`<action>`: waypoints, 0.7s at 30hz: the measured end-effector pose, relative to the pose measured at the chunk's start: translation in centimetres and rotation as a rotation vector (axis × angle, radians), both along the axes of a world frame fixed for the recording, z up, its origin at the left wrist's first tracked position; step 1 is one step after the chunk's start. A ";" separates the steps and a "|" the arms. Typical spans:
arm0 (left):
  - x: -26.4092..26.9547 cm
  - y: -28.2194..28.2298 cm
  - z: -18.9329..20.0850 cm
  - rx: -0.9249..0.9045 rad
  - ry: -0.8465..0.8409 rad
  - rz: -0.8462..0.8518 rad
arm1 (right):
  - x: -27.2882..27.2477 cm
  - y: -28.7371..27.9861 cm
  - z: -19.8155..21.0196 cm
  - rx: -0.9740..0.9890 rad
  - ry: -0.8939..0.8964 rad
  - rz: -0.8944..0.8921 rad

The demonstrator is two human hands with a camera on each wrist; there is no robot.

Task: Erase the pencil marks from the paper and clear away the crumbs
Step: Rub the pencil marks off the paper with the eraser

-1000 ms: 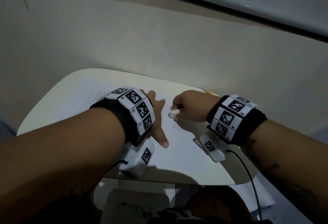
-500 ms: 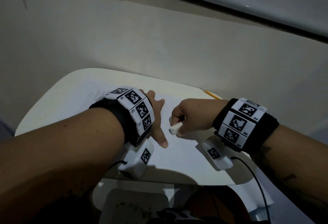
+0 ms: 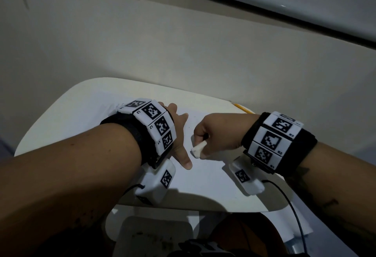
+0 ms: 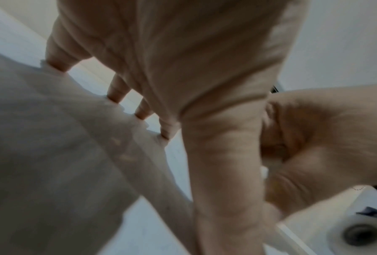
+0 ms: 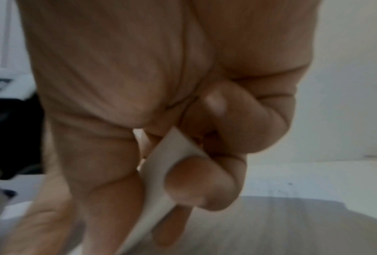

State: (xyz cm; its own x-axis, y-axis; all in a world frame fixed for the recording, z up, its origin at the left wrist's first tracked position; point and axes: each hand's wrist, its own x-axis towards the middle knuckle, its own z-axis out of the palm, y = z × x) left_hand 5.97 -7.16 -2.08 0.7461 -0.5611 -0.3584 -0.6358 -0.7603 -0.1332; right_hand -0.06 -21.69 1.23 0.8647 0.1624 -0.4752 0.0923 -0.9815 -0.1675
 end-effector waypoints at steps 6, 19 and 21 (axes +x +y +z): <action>0.1 0.2 0.0 0.000 0.021 -0.005 | 2.7 -1.1 -0.5 -0.070 -0.222 -0.134; 0.1 0.2 0.1 -0.003 0.013 -0.003 | 1.7 -0.9 -0.3 -0.069 -0.217 -0.145; 0.1 0.3 0.0 0.000 0.021 -0.002 | 1.0 -1.0 -0.3 -0.030 -0.151 -0.115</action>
State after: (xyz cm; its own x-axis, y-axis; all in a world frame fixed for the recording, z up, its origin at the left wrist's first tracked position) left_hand 6.07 -6.86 -2.04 0.7374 -0.5623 -0.3743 -0.6398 -0.7591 -0.1202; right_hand 0.98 -22.66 0.97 0.9386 0.0462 -0.3420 0.0011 -0.9914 -0.1309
